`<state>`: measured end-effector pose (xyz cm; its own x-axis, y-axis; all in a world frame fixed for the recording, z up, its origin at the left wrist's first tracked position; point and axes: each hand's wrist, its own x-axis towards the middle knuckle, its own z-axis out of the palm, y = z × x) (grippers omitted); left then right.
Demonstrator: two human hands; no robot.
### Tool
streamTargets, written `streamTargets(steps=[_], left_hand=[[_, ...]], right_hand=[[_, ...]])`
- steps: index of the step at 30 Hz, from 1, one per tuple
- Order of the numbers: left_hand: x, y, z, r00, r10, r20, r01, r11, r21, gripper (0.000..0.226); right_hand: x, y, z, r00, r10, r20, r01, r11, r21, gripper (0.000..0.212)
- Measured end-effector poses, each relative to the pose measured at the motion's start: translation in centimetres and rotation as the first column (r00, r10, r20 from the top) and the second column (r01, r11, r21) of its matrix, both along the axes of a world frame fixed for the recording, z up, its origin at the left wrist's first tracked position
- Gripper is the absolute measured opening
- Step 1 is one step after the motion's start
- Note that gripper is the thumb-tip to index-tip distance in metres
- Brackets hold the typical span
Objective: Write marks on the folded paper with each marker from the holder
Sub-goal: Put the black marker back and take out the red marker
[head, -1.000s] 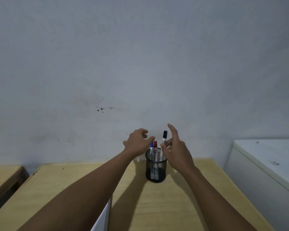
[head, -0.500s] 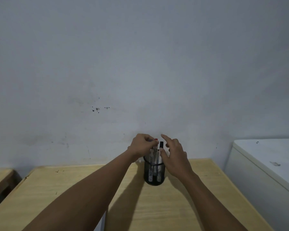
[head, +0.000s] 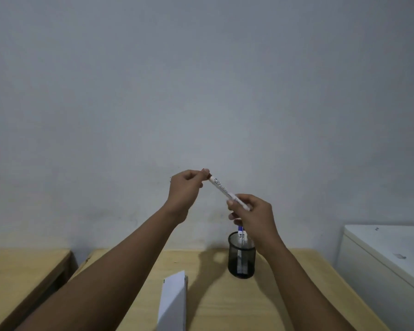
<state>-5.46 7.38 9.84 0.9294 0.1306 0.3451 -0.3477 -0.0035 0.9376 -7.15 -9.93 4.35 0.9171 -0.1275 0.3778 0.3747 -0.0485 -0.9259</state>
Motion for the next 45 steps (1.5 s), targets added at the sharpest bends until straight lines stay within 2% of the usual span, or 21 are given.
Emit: streamTargets(steps=[2,4,10,17,22,25,27,29,31,34,38,43,45], left_hand=[[-1.7,2.3,-0.2,0.999,0.005,-0.051,-0.005,1.0,0.0,0.024],[-3.3,4.2,-0.8,0.998,0.004,-0.069,-0.002,1.0,0.017,0.026],[-6.4,8.2,-2.9,0.985,0.052,-0.165,-0.061,0.997,-0.05,0.028],[-7.5,9.7,-3.5,0.949,-0.004,-0.317,-0.08,0.964,-0.253,0.024],[-6.5,11.2,-4.5,0.942,0.074,-0.326,-0.172,0.944,-0.281,0.025],[-5.7,13.1,-7.0,0.956,0.186,-0.227,-0.214,0.971,-0.104,0.016],[-4.9,14.1,-10.1,0.942,0.292,-0.163,-0.249,0.938,0.242,0.015],[-4.8,14.5,-13.4,0.905,0.406,-0.125,-0.262,0.766,0.587,0.015],[-4.8,14.7,-16.3,0.897,0.429,-0.11,-0.213,0.635,0.742,0.013],[-5.1,14.8,-19.1,0.891,0.428,-0.151,-0.136,0.568,0.812,0.012],[-4.8,15.1,-21.3,0.887,0.431,-0.165,-0.123,0.564,0.817,0.017],[-4.6,15.0,-21.7,0.899,0.42,-0.12,-0.118,0.498,0.859,0.027],[-5.0,14.9,-21.9,0.9,0.432,-0.055,-0.156,0.438,0.885,0.042]], right_hand=[[-1.2,1.5,0.8,0.99,0.14,-0.009,-0.133,0.957,0.259,0.014],[-2.2,3.6,1.2,0.966,0.257,-0.002,-0.227,0.859,0.459,0.014],[-4.7,10.0,0.8,0.916,0.399,0.035,-0.314,0.662,0.681,0.01],[-5.6,12.9,0.1,0.925,0.377,0.042,-0.335,0.76,0.557,0.012],[-5.5,12.6,-1.6,0.939,0.341,0.05,-0.338,0.883,0.327,0.016],[-5.4,11.8,-3.3,0.95,0.311,0.022,-0.3,0.896,0.328,0.015],[-5.2,11.3,-4.6,0.96,0.281,-0.015,-0.254,0.889,0.38,0.015],[-4.9,10.7,-6.1,0.962,0.264,-0.063,-0.217,0.887,0.407,0.02],[-4.7,10.3,-7.7,0.959,0.265,-0.099,-0.203,0.889,0.411,0.022],[-4.1,9.9,-9.5,0.954,0.263,-0.144,-0.182,0.889,0.419,0.014],[-3.5,9.8,-11.0,0.948,0.261,-0.184,-0.175,0.907,0.383,0.014],[-2.7,9.9,-12.2,0.948,0.228,-0.223,-0.18,0.96,0.213,0.022],[-2.1,10.2,-12.3,0.945,0.238,-0.224,-0.189,0.958,0.218,0.021]])
